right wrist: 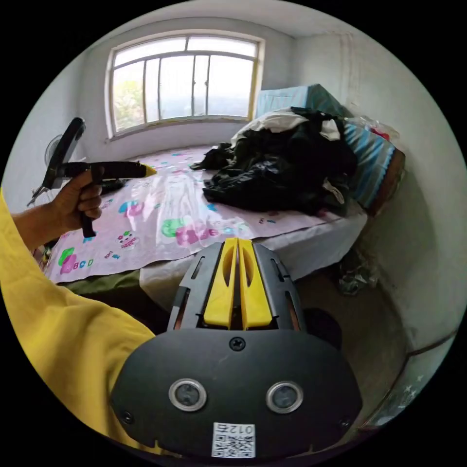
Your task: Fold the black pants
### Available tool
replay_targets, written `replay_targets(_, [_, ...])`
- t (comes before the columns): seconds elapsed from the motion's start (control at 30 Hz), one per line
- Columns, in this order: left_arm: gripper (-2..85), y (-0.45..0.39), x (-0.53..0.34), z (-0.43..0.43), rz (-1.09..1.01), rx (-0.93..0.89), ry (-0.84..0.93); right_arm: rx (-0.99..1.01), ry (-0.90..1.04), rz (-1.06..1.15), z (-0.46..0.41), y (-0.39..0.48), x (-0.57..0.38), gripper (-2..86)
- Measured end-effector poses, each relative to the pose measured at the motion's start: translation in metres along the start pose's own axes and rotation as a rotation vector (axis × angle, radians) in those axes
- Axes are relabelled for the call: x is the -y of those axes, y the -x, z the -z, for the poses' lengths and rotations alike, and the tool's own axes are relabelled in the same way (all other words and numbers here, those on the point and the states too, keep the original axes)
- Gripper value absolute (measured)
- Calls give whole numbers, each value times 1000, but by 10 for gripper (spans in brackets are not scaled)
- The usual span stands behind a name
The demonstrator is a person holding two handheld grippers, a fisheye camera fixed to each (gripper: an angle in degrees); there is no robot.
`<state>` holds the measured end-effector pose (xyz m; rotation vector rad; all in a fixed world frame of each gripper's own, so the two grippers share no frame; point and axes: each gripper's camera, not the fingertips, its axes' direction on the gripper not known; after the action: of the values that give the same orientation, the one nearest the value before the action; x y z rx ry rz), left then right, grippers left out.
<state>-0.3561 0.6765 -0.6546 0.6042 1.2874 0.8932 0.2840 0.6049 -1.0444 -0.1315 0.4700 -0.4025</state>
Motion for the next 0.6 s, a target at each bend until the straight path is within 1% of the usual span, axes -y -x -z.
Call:
replay_targets(0.07, [1,20,-3,-69,16,-70,50,2,8,-55,-15,-31,-11,14])
replay_targets(0.1, [1,26,-4,-85,20,-81,58,15,18,-81,-28,-51,-14,16])
replay_targets(0.17, [4,53,-3,-149,38,-119,81,37,31,-106,-51,-79,-11,17])
replay_targets(0.2, [4,61,-2,-164,43,-123,81,50,40,-97,-69,-96,-5,17])
replay_targets(0.33, [14,123,12,-270,37,-85,79,46,111,-11,-150,-146,35,13])
replay_targets(0.4, [24,154,20,-316,76,-64,105,105,147,6,-183,-167,56,10])
replay_targets(0.43, [41,174,27,-348,104,-95,147,140,162,43,-205,-179,69,8])
replay_targets(0.5, [67,201,33,-392,151,-129,185,127,187,105,-238,-195,86,5])
replay_targets(0.57, [97,231,37,-442,214,-129,206,135,188,98,-268,-215,98,4])
replay_targets(0.6, [104,238,38,-453,230,-125,207,169,188,74,-287,-229,104,3])
